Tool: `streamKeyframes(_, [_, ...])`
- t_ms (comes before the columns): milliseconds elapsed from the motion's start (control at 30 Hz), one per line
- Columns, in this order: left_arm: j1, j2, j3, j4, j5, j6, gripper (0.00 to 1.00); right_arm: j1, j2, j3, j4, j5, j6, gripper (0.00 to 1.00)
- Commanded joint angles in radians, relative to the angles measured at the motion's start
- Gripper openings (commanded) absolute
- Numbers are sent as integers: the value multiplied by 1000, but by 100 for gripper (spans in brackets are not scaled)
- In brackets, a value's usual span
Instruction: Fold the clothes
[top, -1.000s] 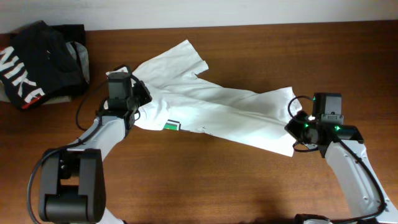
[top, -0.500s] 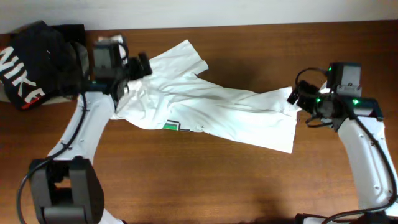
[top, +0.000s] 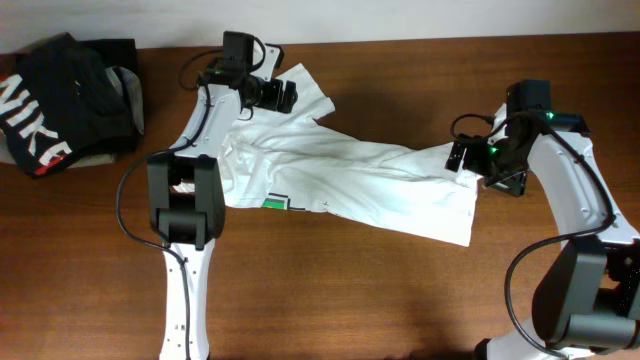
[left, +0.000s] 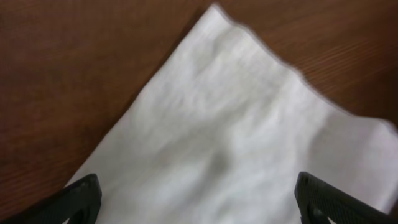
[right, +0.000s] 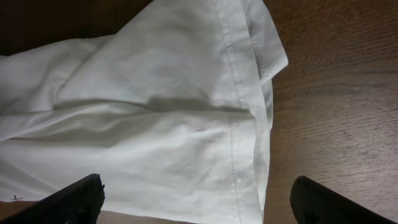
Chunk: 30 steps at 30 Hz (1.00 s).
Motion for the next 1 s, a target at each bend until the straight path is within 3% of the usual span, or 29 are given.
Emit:
streamKeyframes(0, [17,68,22,15,-49,21,99,-1,-4,15,-13,-13,-13,99])
streamKeyframes(333, [28,74,22,78,-169,60,98,-1,-4,14,-12,-12,-13,99])
streamKeyframes(400, [28,76,17,74,-169,65,90,-1,-4,14,-10,-12,-13,99])
streamKeyframes(433, [29,78,15,55,-169,65,59,-1,-4,14,-6,-12,-13,99])
streamKeyframes(467, [29,78,15,43,-169,65,38,-1,-4,14,6,-7,-13,99])
streamKeyframes(533, [29,78,15,24,-170,65,8,-1,-4,14,34,18,-13,99])
streamKeyframes(567, [29,78,15,17,-172,65,1,-1,-4,14,51,32,-14,99])
streamKeyframes(633, [34,78,15,9,-182,65,1,-2,-3,14,117,68,-72,99])
streamKeyframes(733, [68,78,15,6,-370,-74,1,-3,67,15,224,67,-85,98])
streamKeyframes(967, [127,78,15,-50,-371,-98,1,22,341,148,337,63,-106,99])
